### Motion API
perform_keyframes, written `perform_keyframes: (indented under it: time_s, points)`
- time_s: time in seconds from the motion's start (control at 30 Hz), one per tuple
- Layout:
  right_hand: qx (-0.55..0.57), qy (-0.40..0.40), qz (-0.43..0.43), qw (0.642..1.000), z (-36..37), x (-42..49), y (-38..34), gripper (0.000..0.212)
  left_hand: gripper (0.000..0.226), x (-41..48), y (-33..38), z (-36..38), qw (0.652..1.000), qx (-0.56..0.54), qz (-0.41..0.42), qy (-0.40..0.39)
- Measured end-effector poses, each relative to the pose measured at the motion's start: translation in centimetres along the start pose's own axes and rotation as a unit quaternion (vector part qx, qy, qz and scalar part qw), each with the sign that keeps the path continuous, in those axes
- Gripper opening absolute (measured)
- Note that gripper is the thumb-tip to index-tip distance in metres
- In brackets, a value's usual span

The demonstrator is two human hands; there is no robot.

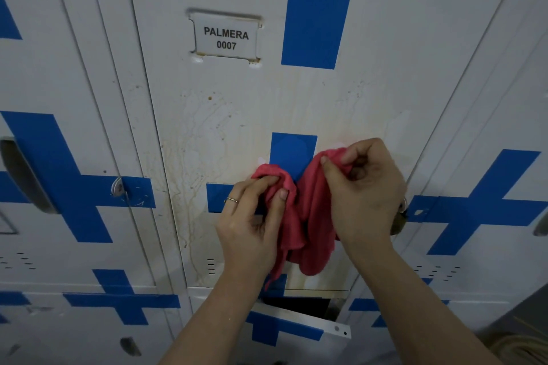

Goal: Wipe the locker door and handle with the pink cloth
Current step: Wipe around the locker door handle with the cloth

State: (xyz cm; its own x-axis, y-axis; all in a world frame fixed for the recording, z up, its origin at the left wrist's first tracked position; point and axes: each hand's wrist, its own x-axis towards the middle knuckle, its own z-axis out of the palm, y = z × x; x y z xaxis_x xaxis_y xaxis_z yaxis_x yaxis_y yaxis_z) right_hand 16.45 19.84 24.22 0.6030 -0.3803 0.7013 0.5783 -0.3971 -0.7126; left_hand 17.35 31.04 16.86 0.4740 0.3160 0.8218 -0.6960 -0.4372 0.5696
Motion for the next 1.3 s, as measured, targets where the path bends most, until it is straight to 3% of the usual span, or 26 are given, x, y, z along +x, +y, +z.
perform_keyframes:
  time_s: [0.13, 0.4, 0.5, 0.57, 0.6, 0.67, 0.8, 1.0, 1.2, 1.3]
  points:
    - [0.019, 0.052, 0.026, 0.998, -0.9, 1.1, 0.5, 0.036, 0.03, -0.3, 0.2, 0.2, 1.0, -0.009, 0.004, -0.012]
    - [-0.009, 0.015, 0.046, 0.999, -2.1, -1.6, 3.1, 0.035, 0.029, -0.6, 0.4, 1.2, 0.998, 0.024, 0.043, -0.038]
    - [-0.032, -0.004, 0.027, 0.999, -2.8, -3.1, 4.3, 0.038, 0.026, -0.5, 0.5, 1.7, 0.987, 0.07, 0.124, -0.075]
    - [-0.046, -0.012, 0.0, 0.999, -3.3, -3.6, 4.8, 0.025, 0.027, -0.2, 0.6, 2.0, 0.969, 0.119, 0.185, -0.112]
    - [-0.051, -0.016, -0.011, 0.999, -3.6, -3.7, 4.9, 0.016, 0.029, 0.0, 0.7, 2.2, 0.96, 0.149, 0.203, -0.126]
    - [-0.058, -0.021, -0.019, 0.998, -3.8, -3.9, 5.1, 0.02, 0.033, 0.2, 0.8, 2.5, 0.943, 0.212, 0.217, -0.14]
    - [-0.048, -0.027, -0.014, 0.998, -4.1, -4.1, 5.1, 0.026, 0.035, -0.4, 1.6, 3.3, 0.917, 0.321, 0.203, -0.122]
    - [-0.029, -0.053, -0.009, 0.998, -4.2, -4.0, 5.3, 0.024, 0.036, -0.9, 2.2, 4.4, 0.907, 0.37, 0.167, -0.109]
    - [-0.026, -0.069, 0.005, 0.997, -4.3, -4.4, 5.3, 0.018, 0.036, -2.2, 1.7, 3.5, 0.917, 0.331, 0.154, -0.161]
    - [-0.017, -0.072, 0.039, 0.997, -4.4, -4.4, 5.1, 0.02, 0.033, -2.1, 1.7, 3.0, 0.936, 0.278, 0.109, -0.187]
